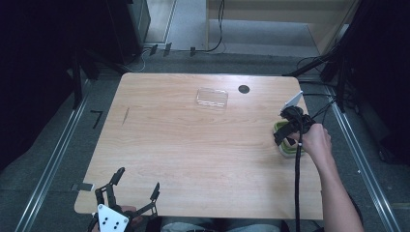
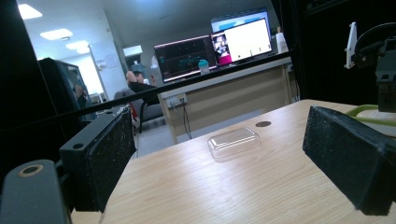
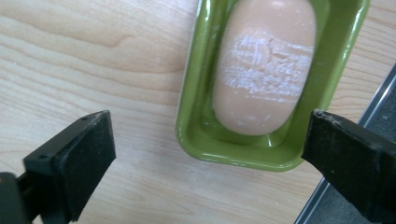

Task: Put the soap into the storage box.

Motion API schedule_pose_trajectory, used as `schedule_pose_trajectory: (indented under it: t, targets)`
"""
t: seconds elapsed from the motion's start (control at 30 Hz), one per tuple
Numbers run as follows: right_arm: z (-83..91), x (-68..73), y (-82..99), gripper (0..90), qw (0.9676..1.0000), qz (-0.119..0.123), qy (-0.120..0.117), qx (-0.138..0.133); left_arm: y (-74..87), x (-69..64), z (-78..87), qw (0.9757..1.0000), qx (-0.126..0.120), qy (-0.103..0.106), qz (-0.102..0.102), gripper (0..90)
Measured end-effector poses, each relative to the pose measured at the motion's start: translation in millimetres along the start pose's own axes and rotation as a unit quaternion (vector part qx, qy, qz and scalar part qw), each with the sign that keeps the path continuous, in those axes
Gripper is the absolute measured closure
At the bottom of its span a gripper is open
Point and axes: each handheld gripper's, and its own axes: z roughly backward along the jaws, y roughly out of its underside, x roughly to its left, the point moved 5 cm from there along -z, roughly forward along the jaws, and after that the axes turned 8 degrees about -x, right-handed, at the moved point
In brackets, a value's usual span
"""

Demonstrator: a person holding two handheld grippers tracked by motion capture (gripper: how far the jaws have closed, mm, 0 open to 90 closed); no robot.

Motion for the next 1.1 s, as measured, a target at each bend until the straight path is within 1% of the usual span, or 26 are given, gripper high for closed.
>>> schedule_pose_trajectory:
  t: [0.13,0.17,0.23,0.3,0.33,0.43,0.6,0.8,0.87,1.1]
  targets:
    - [-0.3,5.2,4.9,0.0,1.0000,0.006,-0.004,0.001,0.2,-0.1,-0.5,1.0000,0.000,0.001,0.000,9.9]
    - [-0.5,6.1,6.7,0.0,0.9999,0.012,-0.007,0.001,0.3,0.0,-0.5,1.0000,0.001,0.001,0.000,9.9]
    - [-0.5,8.4,9.2,0.0,0.9998,0.012,-0.013,0.001,0.3,-0.3,-0.7,1.0000,0.000,0.001,0.000,9.9]
    - [0.2,9.4,11.9,0.0,0.9998,0.017,-0.012,0.003,0.4,-0.1,-0.7,1.0000,0.000,0.002,0.000,9.9]
    - [1.0,10.2,13.3,0.0,0.9998,0.016,-0.011,0.004,0.4,0.0,-0.6,1.0000,0.001,0.001,0.000,9.9]
    - [2.3,12.7,16.6,0.0,0.9996,0.024,-0.016,0.000,0.5,-0.1,-0.7,1.0000,0.001,0.001,0.000,9.9]
    - [4.2,18.8,23.4,0.0,0.9992,0.036,-0.017,0.003,0.0,-0.2,-0.2,1.0000,0.000,0.001,-0.001,9.8]
    - [5.5,29.6,32.3,0.0,0.9985,0.049,-0.025,0.003,0.1,-0.7,-0.7,1.0000,0.000,0.002,-0.001,9.9]
    - [4.9,33.6,36.1,0.0,0.9978,0.061,-0.026,0.006,0.1,-0.7,-0.6,1.0000,0.000,0.003,-0.002,9.9]
    - [3.4,47.7,49.0,0.0,0.9961,0.082,-0.030,0.011,0.1,-0.6,-0.4,1.0000,0.000,0.002,-0.001,9.9]
